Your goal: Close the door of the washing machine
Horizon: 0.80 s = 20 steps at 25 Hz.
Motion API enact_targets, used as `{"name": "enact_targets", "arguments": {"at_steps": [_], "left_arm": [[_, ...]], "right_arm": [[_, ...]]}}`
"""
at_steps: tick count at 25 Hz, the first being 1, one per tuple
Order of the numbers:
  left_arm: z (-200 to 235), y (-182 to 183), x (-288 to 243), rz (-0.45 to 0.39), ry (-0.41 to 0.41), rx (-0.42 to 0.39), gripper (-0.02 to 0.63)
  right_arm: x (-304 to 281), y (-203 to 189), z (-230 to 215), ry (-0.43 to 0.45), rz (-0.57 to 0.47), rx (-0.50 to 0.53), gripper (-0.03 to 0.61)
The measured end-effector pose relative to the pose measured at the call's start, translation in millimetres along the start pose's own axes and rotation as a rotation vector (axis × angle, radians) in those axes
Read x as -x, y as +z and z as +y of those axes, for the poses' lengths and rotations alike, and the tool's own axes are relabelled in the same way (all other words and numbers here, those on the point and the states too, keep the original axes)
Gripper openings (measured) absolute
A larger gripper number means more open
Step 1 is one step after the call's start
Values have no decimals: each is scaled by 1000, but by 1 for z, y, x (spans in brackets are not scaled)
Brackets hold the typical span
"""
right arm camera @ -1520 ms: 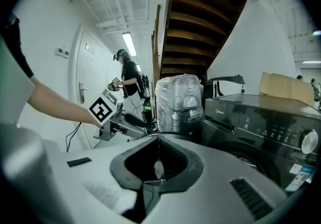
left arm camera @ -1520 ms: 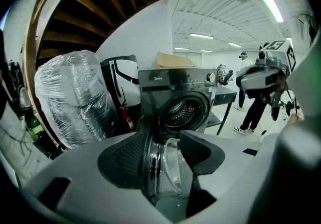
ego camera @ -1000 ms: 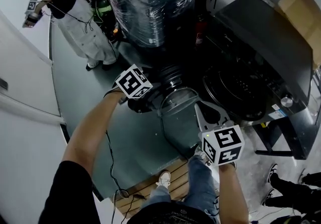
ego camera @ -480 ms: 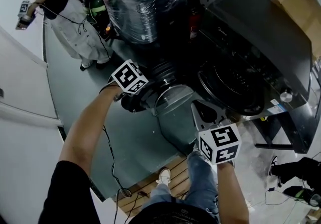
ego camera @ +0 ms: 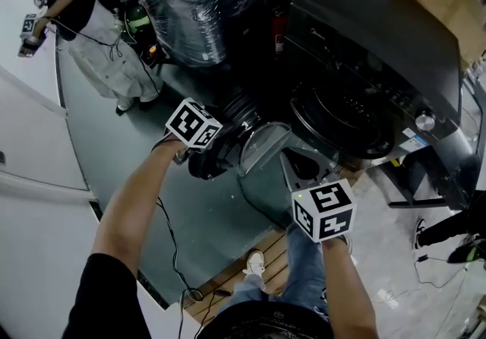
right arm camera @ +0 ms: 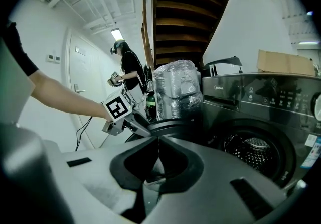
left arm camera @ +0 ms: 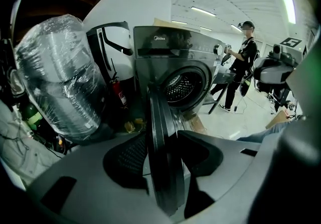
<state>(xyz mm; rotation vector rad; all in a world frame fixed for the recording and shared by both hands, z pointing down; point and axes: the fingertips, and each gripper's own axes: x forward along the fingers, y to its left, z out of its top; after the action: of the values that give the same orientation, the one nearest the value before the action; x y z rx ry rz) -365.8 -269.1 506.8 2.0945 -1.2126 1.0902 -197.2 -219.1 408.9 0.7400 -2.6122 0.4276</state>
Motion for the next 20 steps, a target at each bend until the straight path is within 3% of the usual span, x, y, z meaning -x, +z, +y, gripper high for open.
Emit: {"name": "enact_targets", "arguments": {"at_steps": [20], "left_arm": [[-82, 23, -13, -170, 65, 284, 204]], "right_arm": [[64, -42, -19, -125, -22, -151, 23]]}}
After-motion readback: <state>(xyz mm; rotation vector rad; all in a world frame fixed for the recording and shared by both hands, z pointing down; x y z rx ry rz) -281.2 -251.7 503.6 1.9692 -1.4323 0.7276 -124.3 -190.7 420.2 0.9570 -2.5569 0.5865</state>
